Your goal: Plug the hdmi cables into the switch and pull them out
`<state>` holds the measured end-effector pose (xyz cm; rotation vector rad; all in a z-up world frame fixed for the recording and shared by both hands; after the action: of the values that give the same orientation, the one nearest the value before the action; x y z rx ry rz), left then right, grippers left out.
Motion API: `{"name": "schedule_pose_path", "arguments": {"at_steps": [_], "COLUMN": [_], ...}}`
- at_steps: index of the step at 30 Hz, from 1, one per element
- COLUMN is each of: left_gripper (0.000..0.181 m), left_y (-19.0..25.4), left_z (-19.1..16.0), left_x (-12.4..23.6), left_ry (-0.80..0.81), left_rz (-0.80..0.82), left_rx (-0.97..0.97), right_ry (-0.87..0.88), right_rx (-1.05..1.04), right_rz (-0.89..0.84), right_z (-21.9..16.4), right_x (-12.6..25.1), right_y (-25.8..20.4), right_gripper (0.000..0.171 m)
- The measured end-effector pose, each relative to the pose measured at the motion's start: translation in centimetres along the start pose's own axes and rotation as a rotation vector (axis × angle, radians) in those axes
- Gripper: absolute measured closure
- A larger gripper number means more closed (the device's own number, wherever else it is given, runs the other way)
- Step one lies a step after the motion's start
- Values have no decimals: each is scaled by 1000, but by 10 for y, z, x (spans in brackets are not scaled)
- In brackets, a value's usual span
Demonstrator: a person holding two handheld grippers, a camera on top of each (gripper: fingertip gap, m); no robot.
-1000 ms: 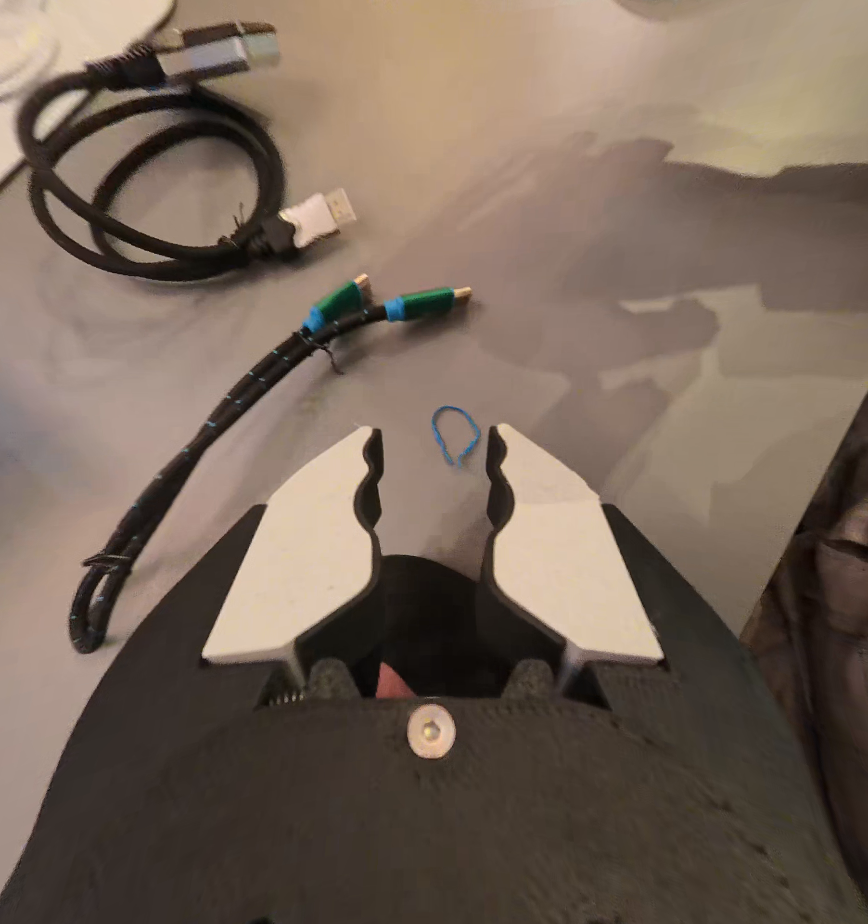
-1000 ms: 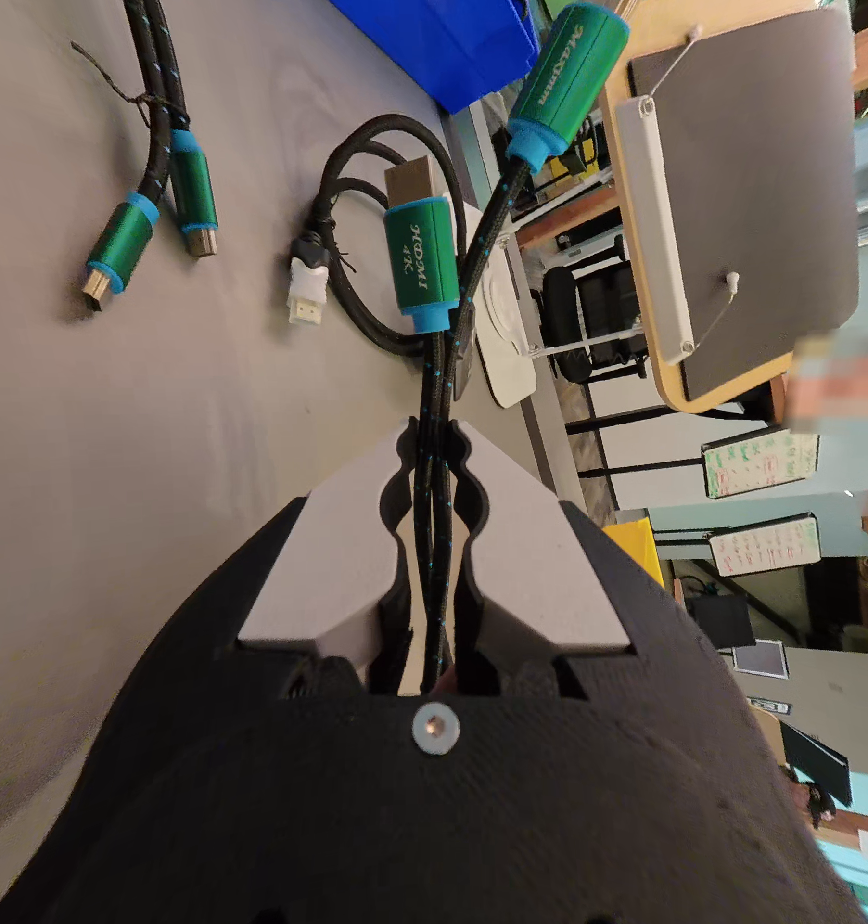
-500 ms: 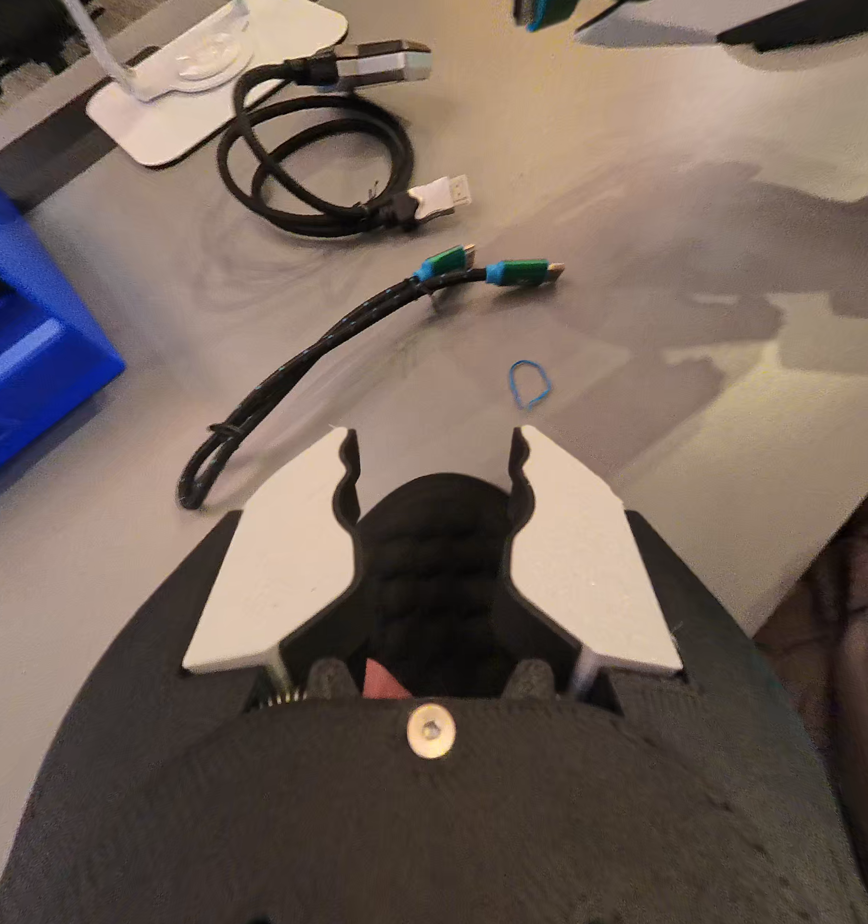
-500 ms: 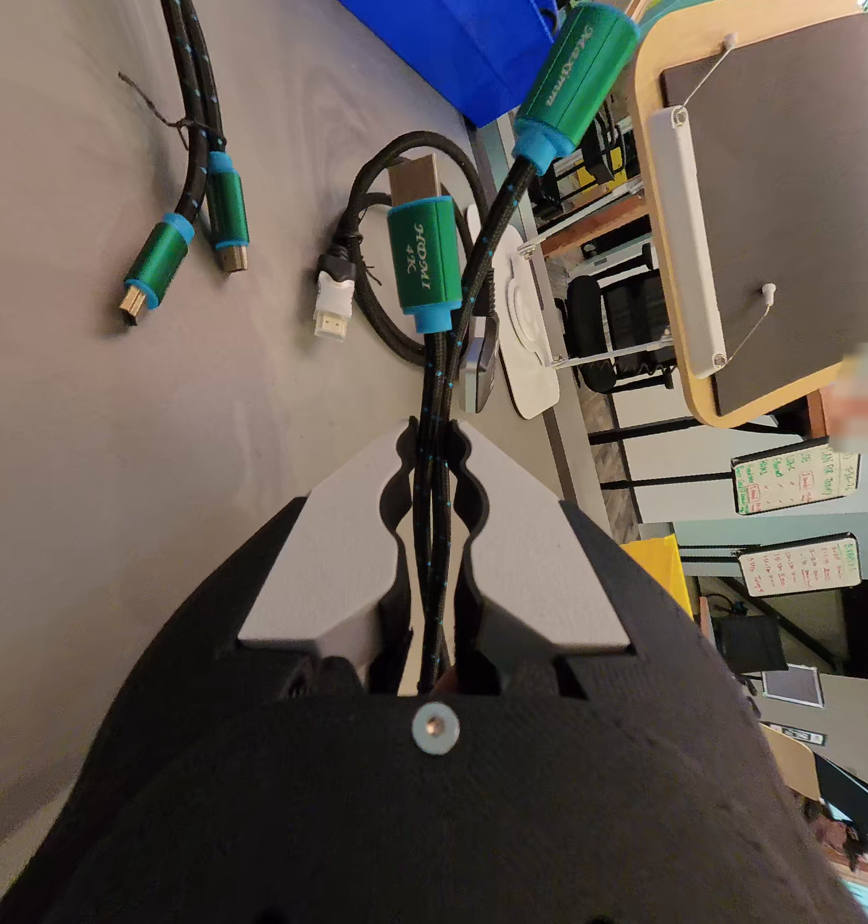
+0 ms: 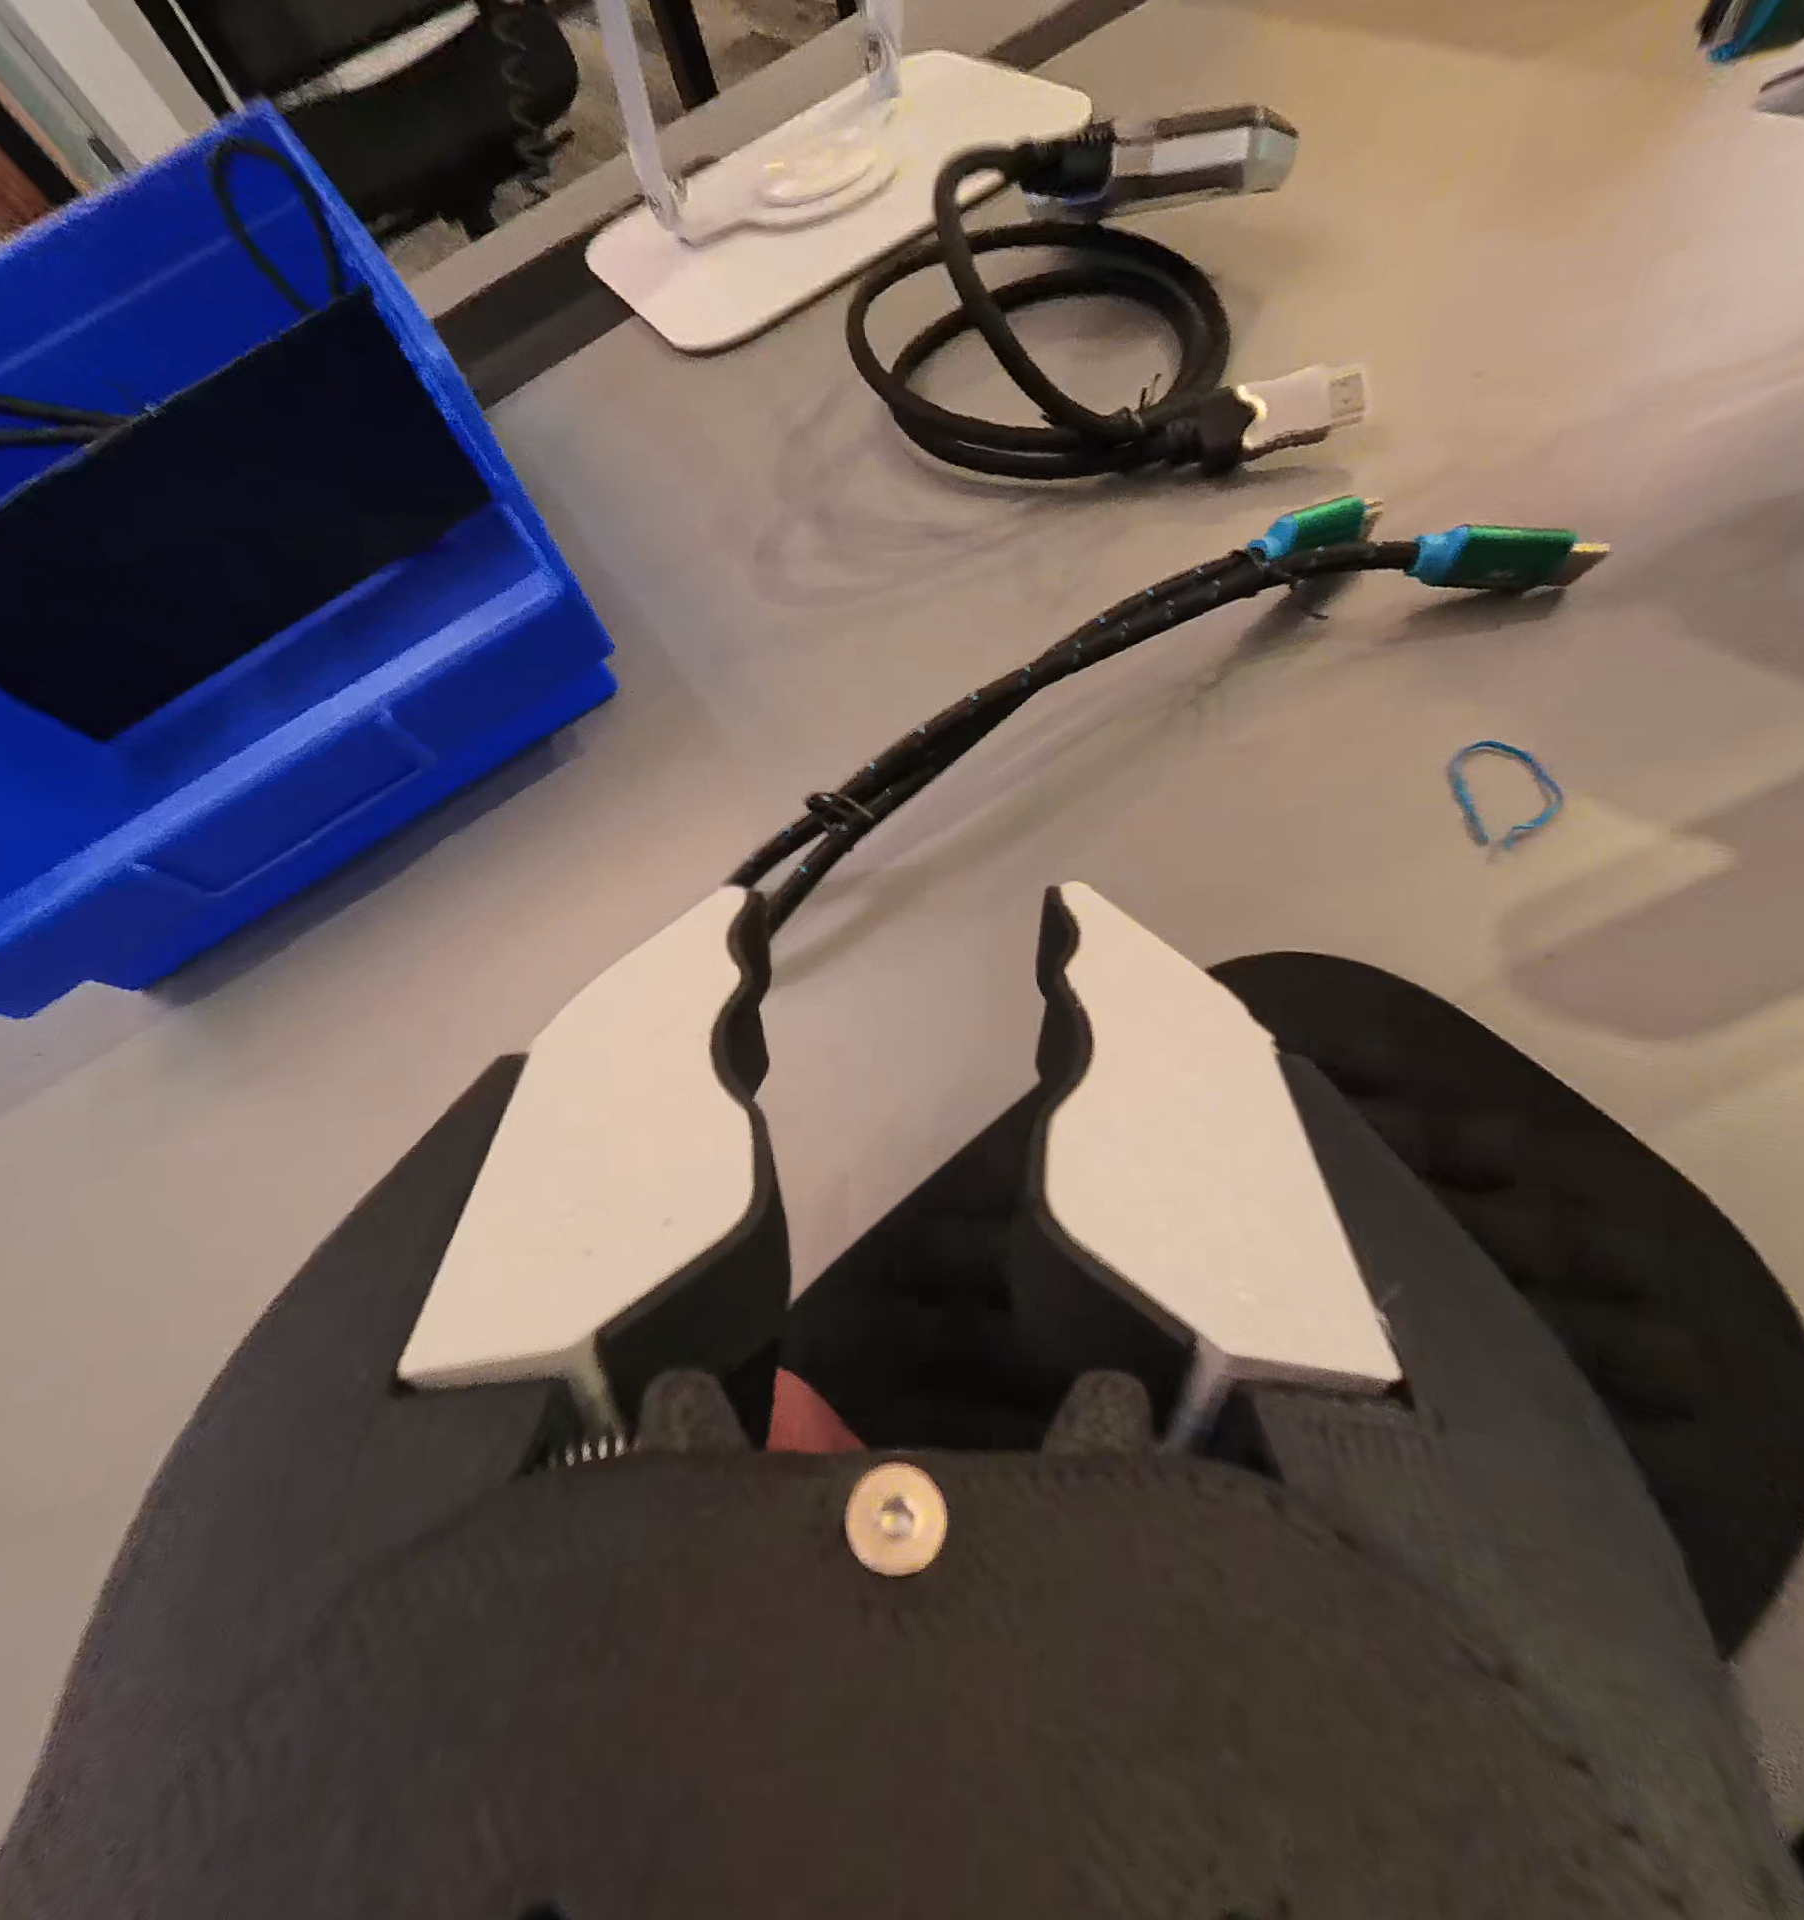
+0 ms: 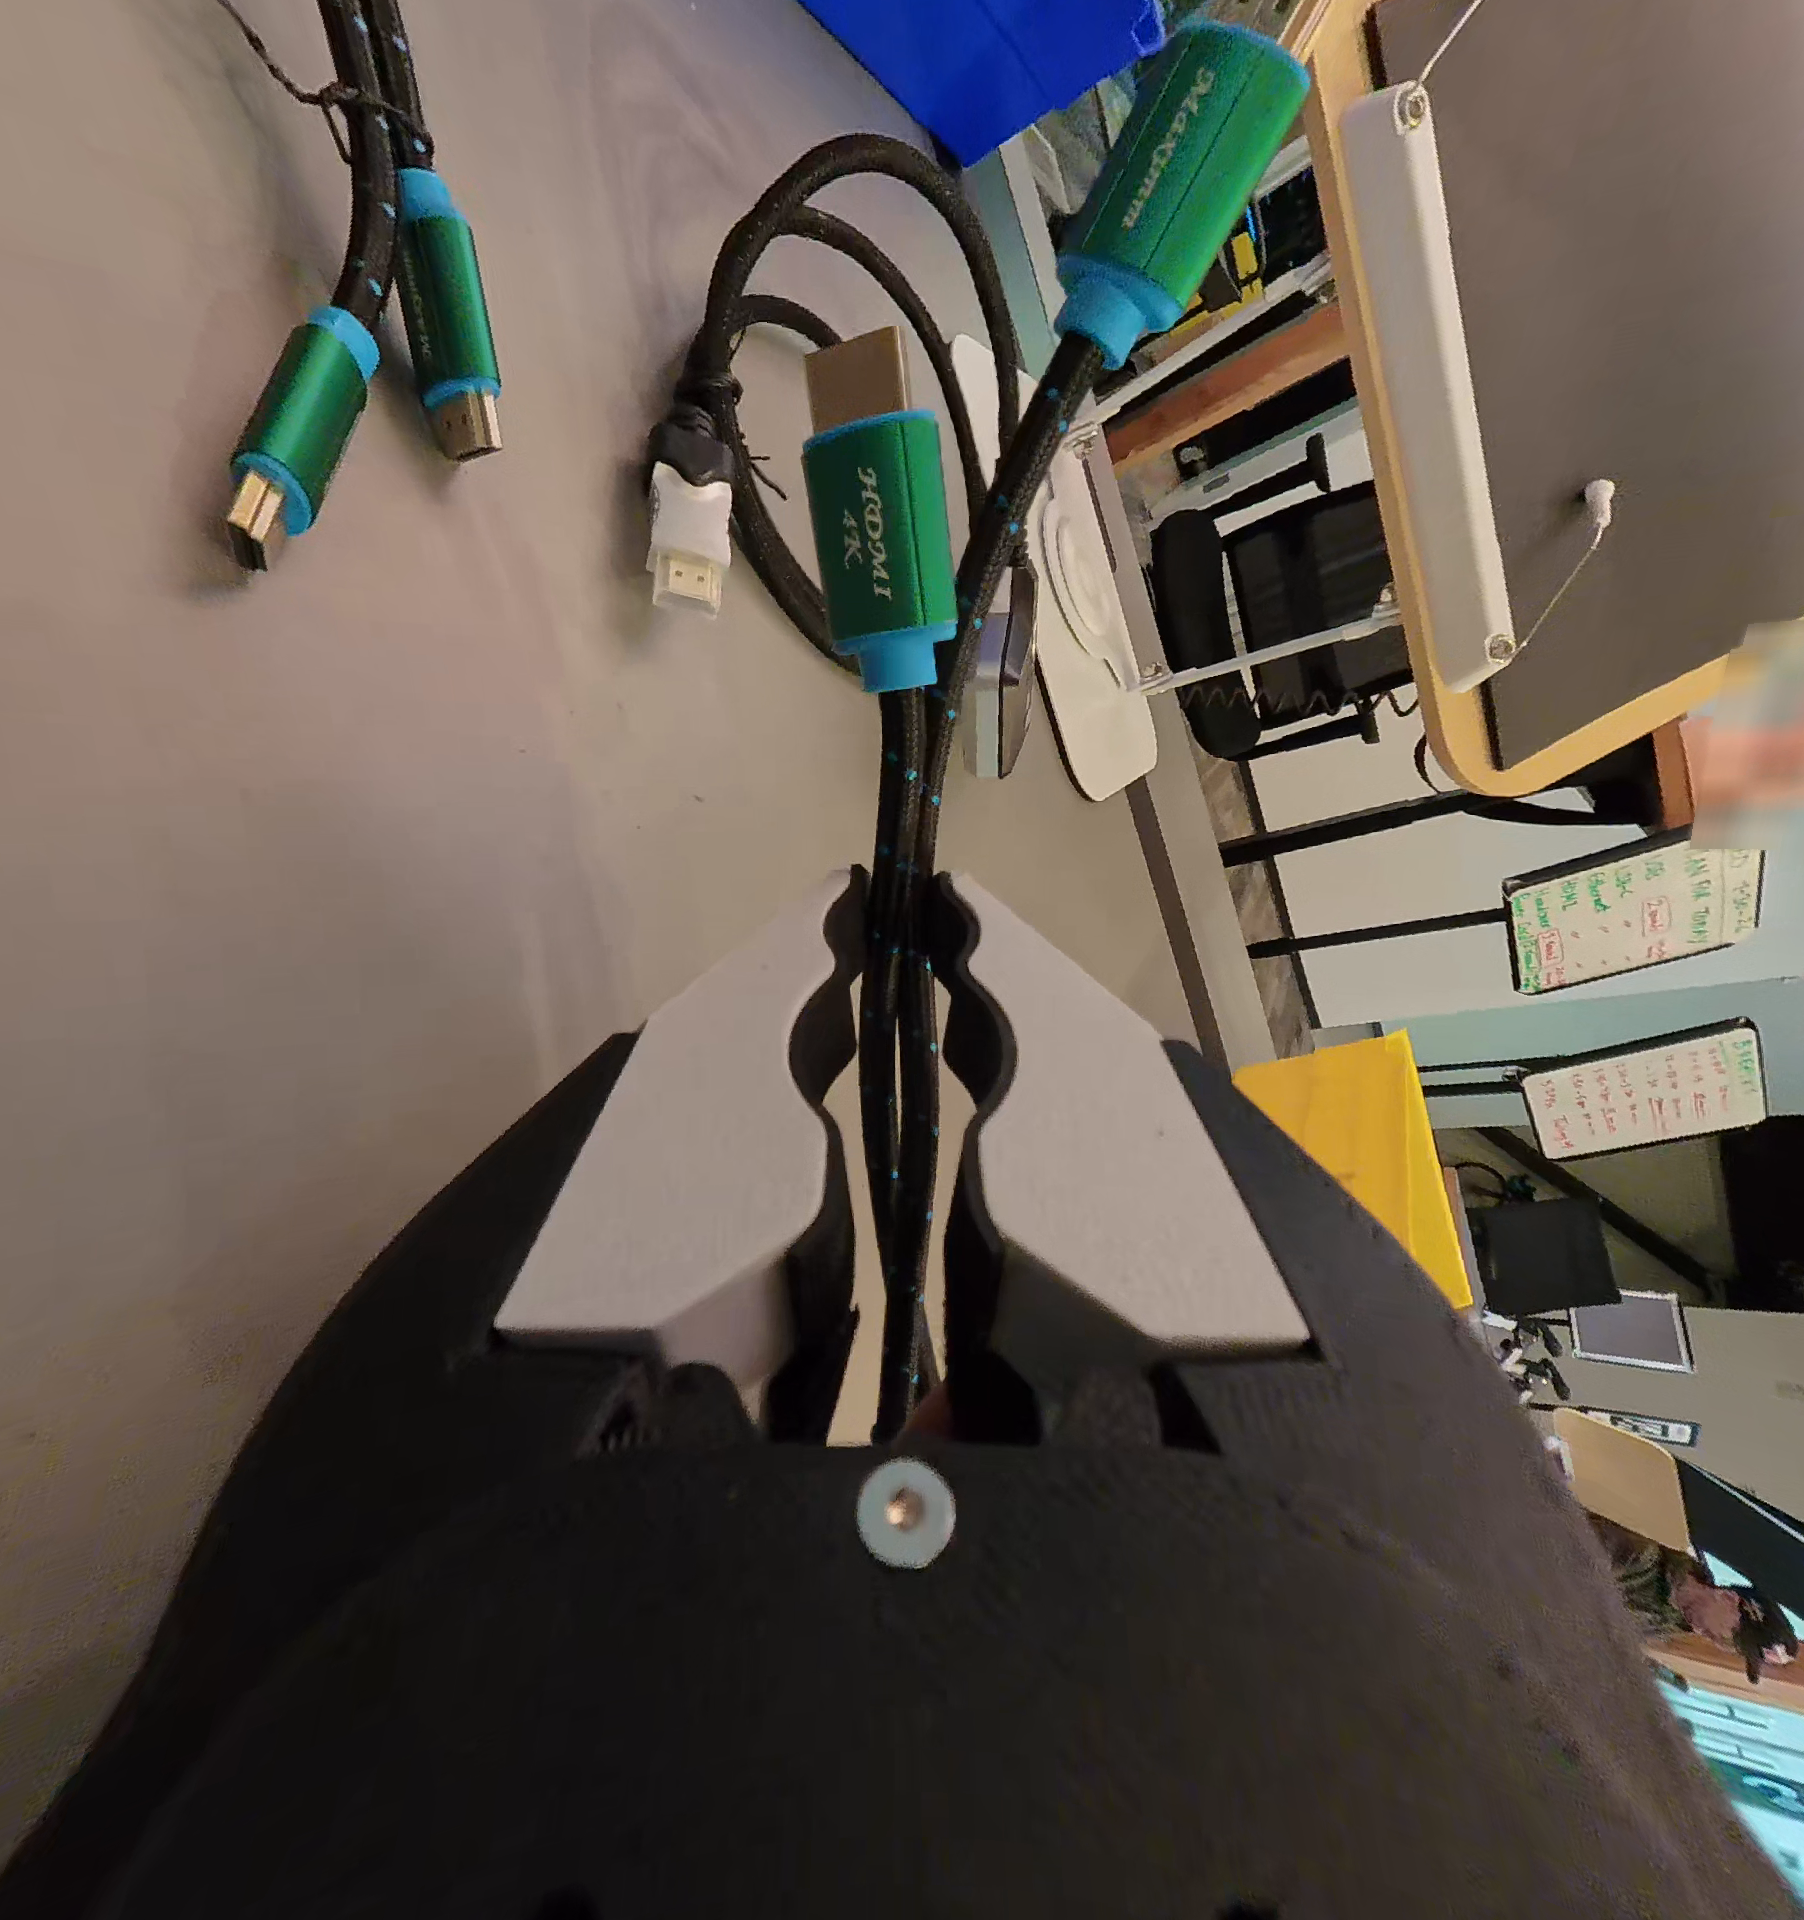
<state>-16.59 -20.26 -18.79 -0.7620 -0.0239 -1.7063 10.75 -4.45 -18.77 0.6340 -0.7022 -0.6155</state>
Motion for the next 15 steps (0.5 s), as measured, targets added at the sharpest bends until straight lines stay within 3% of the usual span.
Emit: {"name": "schedule_pose_path", "arguments": {"at_steps": [1, 6, 15], "left_gripper": [133, 134, 133], "left_y": [-4, -27, -39], "left_z": [1, 5, -3], "left_x": [1, 8, -11], "left_ry": [26, 157, 72], "left_rz": [13, 44, 98], "left_rx": [3, 131, 102], "right_ry": [-2, -8, 118], "right_rx": [-9, -48, -277], "right_rz": [-6, 20, 55], "right_z": [1, 21, 64], "right_x": [-1, -7, -18], "right_y": [0, -13, -1], "right_gripper": [164, 164, 163]}}
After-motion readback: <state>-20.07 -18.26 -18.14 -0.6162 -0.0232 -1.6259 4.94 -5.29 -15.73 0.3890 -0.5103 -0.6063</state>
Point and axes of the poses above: each gripper's, where its closed fingertips meet, x back along the fingers, z out of its top, y = z × x across the jaws, the point moved 5 cm from there along x, back along the fingers, and after that the axes turned 11 degrees about -x, right-handed, at the moved point
